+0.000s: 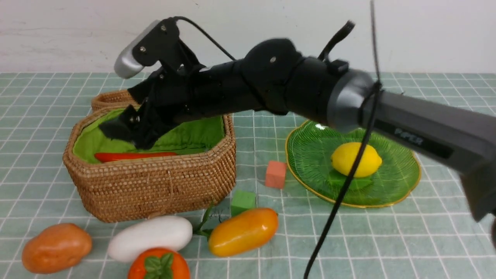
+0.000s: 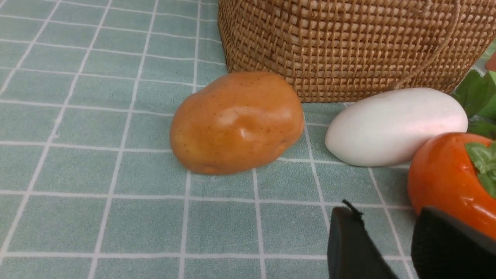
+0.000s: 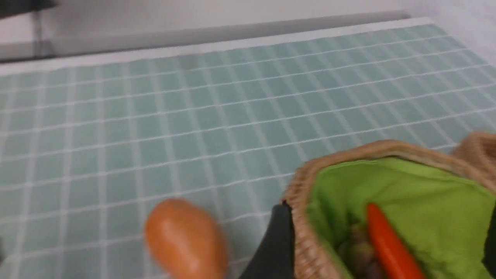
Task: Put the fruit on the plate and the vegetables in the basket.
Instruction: Use the right arm to grab a mango and put it into the right plate
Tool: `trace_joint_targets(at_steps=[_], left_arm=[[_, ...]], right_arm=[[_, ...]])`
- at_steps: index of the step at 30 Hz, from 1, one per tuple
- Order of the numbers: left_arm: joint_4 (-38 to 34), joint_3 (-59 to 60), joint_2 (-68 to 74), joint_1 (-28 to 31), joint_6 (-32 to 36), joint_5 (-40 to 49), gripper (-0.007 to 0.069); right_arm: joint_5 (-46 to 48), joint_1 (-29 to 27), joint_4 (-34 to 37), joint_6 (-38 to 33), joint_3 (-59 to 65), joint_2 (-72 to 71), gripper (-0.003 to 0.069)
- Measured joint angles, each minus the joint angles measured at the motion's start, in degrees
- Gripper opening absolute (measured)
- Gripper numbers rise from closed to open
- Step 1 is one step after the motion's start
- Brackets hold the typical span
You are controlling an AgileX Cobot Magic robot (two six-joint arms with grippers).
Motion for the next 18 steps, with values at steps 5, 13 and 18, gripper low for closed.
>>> trace_joint_targets(at_steps=[5, 13, 18], left_arm=[[0.0, 0.0, 0.0, 0.0, 0.0, 0.0, 0.0239], [0.0, 0.0, 0.0, 0.0, 0.0, 0.0, 0.0239], [0.0, 0.0, 0.0, 0.0, 0.0, 0.0, 0.0239]], right_arm=[[19.7, -0.3, -16.2, 5.9, 0.0, -6.8, 0.0580], [33.7, -1.0, -41.8, 16.7, 1.5, -14.3, 0.0562], [31.7, 1.6, -43.2, 17.2, 8.3, -15.3, 0.0577]])
